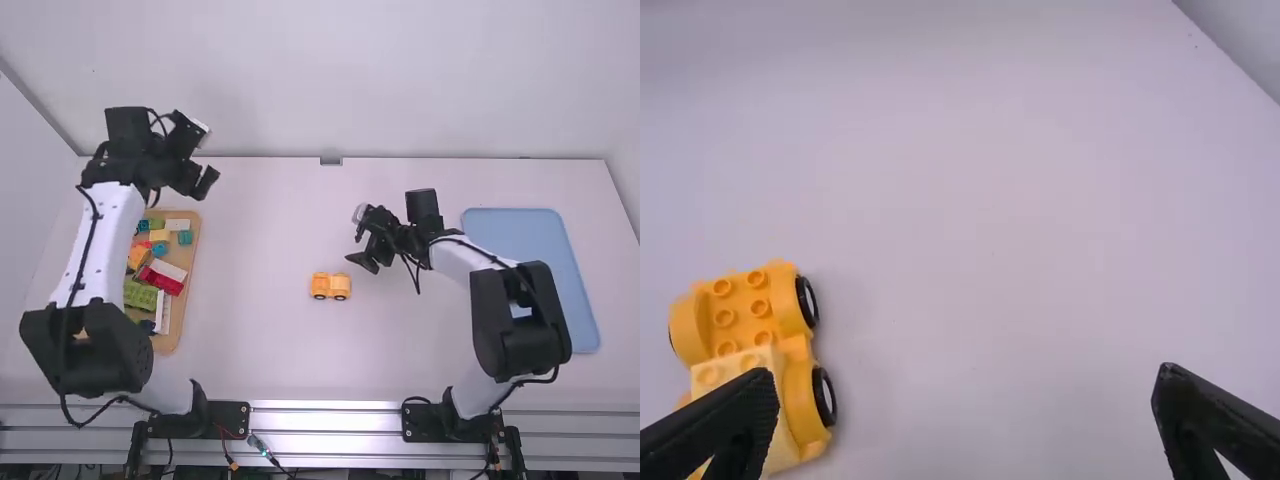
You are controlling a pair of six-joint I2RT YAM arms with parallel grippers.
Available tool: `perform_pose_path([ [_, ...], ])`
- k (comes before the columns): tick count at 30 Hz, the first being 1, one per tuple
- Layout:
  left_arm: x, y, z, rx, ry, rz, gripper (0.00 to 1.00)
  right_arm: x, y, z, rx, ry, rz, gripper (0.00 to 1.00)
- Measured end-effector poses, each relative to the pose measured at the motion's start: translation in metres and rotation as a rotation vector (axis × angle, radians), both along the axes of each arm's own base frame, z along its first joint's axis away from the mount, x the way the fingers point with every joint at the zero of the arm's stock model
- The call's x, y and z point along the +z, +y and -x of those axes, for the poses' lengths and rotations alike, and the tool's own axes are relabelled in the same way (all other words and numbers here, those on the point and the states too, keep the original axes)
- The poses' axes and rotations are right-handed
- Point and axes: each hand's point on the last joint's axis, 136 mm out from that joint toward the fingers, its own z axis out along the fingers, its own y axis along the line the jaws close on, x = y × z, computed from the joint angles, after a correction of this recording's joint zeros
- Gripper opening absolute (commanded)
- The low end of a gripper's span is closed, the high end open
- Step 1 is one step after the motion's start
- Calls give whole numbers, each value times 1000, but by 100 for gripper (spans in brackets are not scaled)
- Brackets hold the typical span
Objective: Assemble lego blocks to make yellow taxi
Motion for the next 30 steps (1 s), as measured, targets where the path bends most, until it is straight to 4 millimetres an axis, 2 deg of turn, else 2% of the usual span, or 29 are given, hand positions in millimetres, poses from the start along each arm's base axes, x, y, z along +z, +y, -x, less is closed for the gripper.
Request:
perform_pose_path([
  [2,-7,29,-13,78,64,-15,99,0,1,1,2,1,-1,99],
  [4,-13,39,-17,103,100,-18,99,0,1,0,1,1,-1,99],
  [8,-52,75,-36,197,264,-29,99,0,1,0,3,-1,0,99],
  [12,-88,94,-41,241,404,-36,99,0,1,1,1,2,-1,99],
  [14,-111,105,-40,263,485,-35,99,0,1,1,1,4,0,99],
  [18,-143,124,-36,304,571,-31,99,0,1,1,1,5,0,99],
  [19,-155,134,-31,342,603,-30,99,0,1,1,1,5,0,99],
  [23,-172,155,-17,447,652,-17,99,-1,1,1,1,6,0,99],
  [30,-190,178,4,621,701,46,99,0,1,1,2,5,0,99],
])
